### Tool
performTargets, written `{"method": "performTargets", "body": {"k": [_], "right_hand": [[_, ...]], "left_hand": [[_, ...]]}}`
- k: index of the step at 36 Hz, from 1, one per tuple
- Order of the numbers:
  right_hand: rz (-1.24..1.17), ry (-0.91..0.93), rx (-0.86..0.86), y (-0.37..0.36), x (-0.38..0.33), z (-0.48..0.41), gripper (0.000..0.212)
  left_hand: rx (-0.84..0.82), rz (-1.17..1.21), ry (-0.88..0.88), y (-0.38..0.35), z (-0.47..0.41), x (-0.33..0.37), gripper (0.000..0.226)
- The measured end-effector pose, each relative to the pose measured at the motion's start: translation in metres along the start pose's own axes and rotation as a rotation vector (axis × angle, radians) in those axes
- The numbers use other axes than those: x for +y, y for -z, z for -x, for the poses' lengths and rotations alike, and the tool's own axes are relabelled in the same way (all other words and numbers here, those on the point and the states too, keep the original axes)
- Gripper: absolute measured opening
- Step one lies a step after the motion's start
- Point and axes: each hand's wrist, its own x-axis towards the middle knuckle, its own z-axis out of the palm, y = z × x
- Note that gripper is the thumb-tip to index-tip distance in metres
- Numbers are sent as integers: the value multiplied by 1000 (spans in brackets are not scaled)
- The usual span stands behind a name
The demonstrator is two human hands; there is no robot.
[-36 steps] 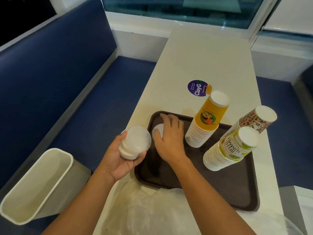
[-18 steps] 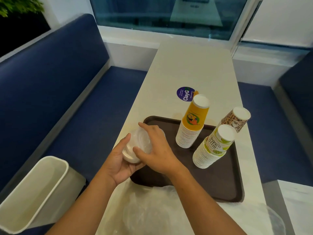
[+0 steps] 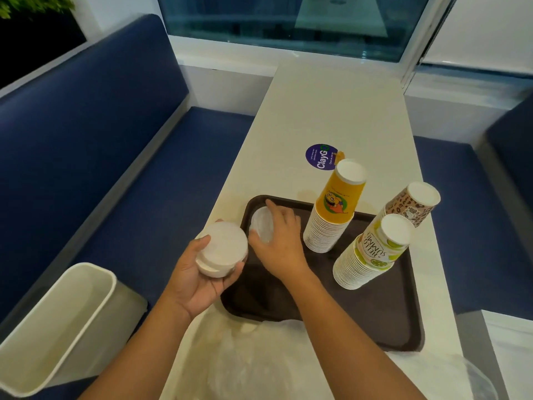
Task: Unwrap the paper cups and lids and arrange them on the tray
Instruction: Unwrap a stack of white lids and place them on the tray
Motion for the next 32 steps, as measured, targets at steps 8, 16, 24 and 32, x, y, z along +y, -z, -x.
{"method": "performTargets", "body": {"k": [8,16,24,32], "right_hand": [[491,130,-137,-32,33,-24,81],[540,171,-109,-35,33,-29,81],[438,52,-107,-37,39,-29,80],[465,60,-183,-37,41,-33,78]], "left_hand": [[-23,-56,-32,17,1,10,98],[2,-32,-65,18,3,12,52],[6,-8,-61,12,1,10,48],[11,-14,-32,10,-4,9,54]]}}
